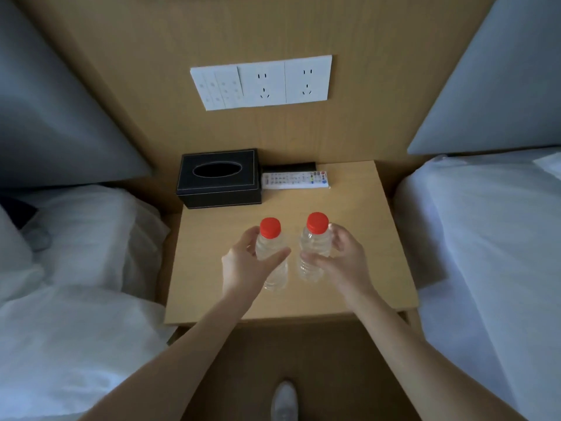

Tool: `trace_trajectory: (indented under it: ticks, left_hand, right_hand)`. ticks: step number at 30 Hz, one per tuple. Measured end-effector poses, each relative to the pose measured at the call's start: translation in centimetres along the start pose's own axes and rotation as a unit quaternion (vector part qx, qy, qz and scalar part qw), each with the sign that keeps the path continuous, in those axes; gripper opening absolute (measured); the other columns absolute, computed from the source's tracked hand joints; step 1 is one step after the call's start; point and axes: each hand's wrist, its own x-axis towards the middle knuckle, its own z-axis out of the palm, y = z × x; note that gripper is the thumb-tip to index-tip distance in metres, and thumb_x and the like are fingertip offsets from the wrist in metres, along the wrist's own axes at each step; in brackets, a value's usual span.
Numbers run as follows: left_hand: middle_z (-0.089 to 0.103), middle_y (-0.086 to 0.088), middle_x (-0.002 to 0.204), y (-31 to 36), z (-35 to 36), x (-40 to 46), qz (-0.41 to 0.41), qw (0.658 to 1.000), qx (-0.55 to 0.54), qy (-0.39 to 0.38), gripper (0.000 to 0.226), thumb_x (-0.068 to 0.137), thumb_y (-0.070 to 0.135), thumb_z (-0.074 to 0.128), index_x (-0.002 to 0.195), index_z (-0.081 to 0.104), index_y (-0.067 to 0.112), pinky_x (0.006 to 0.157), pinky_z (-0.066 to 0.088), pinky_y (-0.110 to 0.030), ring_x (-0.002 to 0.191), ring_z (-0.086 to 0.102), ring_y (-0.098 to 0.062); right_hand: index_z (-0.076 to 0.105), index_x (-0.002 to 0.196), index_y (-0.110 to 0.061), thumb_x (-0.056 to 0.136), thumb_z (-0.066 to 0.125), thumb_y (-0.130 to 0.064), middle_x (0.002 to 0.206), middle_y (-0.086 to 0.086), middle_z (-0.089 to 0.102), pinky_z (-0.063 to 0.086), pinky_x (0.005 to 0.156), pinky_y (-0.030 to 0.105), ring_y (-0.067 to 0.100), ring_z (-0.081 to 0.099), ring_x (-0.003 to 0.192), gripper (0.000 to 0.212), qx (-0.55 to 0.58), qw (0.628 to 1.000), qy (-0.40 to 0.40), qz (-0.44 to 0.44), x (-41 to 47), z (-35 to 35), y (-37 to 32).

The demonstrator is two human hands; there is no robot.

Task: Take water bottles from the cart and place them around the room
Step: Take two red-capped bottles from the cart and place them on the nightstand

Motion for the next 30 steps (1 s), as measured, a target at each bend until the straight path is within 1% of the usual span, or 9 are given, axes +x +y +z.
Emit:
trace_trajectory:
  ticks: [4,9,12,14,18,19,22,26,30]
  left_hand:
    - [0.058,0.026,0.097,-1.0,1.0,2.3,0.021,0.999,-0.022,-0.013,0.055,0.066,0.031,0.083,0.111,0.051,0.038,0.081,0.043,-0.013,0.095,0.058,0.0]
    - [0.064,0.013,0.109,-1.8,2.1,4.8,0.036,0.998,-0.042,-0.018,0.058,0.064,0.03,0.085,0.112,0.053,0.033,0.094,0.049,-0.026,0.105,0.061,-0.006]
    - [0.064,0.012,0.113,-1.9,2.8,6.0,0.043,0.998,-0.05,-0.02,0.061,0.064,0.03,0.085,0.116,0.054,0.029,0.096,0.049,-0.026,0.108,0.06,-0.006]
    - [0.064,0.013,0.111,-1.9,3.2,6.8,0.039,0.997,-0.056,-0.021,0.059,0.064,0.028,0.085,0.114,0.054,0.03,0.093,0.048,-0.022,0.107,0.06,-0.005]
    - [0.061,0.022,0.102,-1.9,3.9,8.1,0.039,0.997,-0.06,-0.014,0.054,0.065,0.025,0.085,0.108,0.054,0.031,0.082,0.044,-0.003,0.1,0.059,0.001]
    - [0.062,0.019,0.105,-1.9,4.1,8.4,0.036,0.997,-0.065,-0.011,0.055,0.065,0.025,0.085,0.11,0.055,0.027,0.084,0.044,-0.005,0.101,0.059,0.0]
    - [0.064,0.01,0.114,-1.9,4.2,9.0,0.034,0.997,-0.071,-0.002,0.062,0.065,0.027,0.085,0.119,0.055,0.021,0.095,0.047,-0.021,0.107,0.06,-0.005]
    - [0.061,0.011,0.114,-2.2,4.2,9.1,0.044,0.996,-0.076,-0.003,0.06,0.066,0.026,0.084,0.116,0.051,0.025,0.091,0.043,-0.012,0.107,0.057,-0.002]
    - [0.055,0.023,0.111,-3.1,4.2,9.1,0.065,0.996,-0.037,-0.042,0.063,0.065,0.031,0.084,0.115,0.046,0.034,0.09,0.039,-0.013,0.109,0.053,-0.002]
  right_hand:
    - [0.056,0.119,-0.022,0.062,0.085,-0.025,0.118,-0.011,0.063,0.044,0.103,0.04,0.006,0.056,0.115,0.064,-0.01,1.0,0.003,0.0,2.1,1.3,1.1]
    - [0.055,0.121,-0.024,0.061,0.086,-0.023,0.122,-0.01,0.061,0.042,0.105,0.043,0.008,0.053,0.12,0.067,0.001,1.0,0.015,0.002,4.0,2.1,2.1]
    - [0.056,0.119,-0.025,0.062,0.086,-0.022,0.12,-0.011,0.062,0.042,0.104,0.044,0.009,0.053,0.12,0.065,0.009,1.0,0.022,-0.004,5.3,2.4,2.4]
    - [0.057,0.117,-0.025,0.062,0.086,-0.022,0.117,-0.011,0.063,0.043,0.103,0.045,0.009,0.054,0.118,0.063,0.014,1.0,0.023,-0.007,6.0,2.3,2.4]
    - [0.058,0.112,-0.026,0.061,0.086,-0.018,0.111,-0.012,0.065,0.047,0.099,0.041,0.006,0.056,0.113,0.058,0.013,0.999,0.023,-0.031,7.8,2.2,2.2]
    - [0.059,0.11,-0.028,0.061,0.086,-0.019,0.111,-0.014,0.065,0.047,0.099,0.042,0.005,0.056,0.113,0.057,0.006,0.999,0.023,-0.04,8.2,2.3,2.1]
    - [0.058,0.108,-0.033,0.061,0.086,-0.02,0.111,-0.016,0.065,0.047,0.098,0.044,0.003,0.055,0.114,0.056,0.0,0.999,0.005,-0.054,9.3,2.2,2.1]
    - [0.052,0.112,-0.037,0.065,0.085,-0.023,0.113,-0.022,0.06,0.046,0.1,0.038,-0.005,0.052,0.114,0.058,-0.017,0.997,-0.018,-0.067,9.6,2.2,2.0]
    - [0.047,0.123,-0.033,0.068,0.083,-0.026,0.121,-0.018,0.058,0.042,0.105,0.039,0.004,0.05,0.121,0.066,-0.039,0.996,-0.022,-0.077,9.3,2.3,2.4]
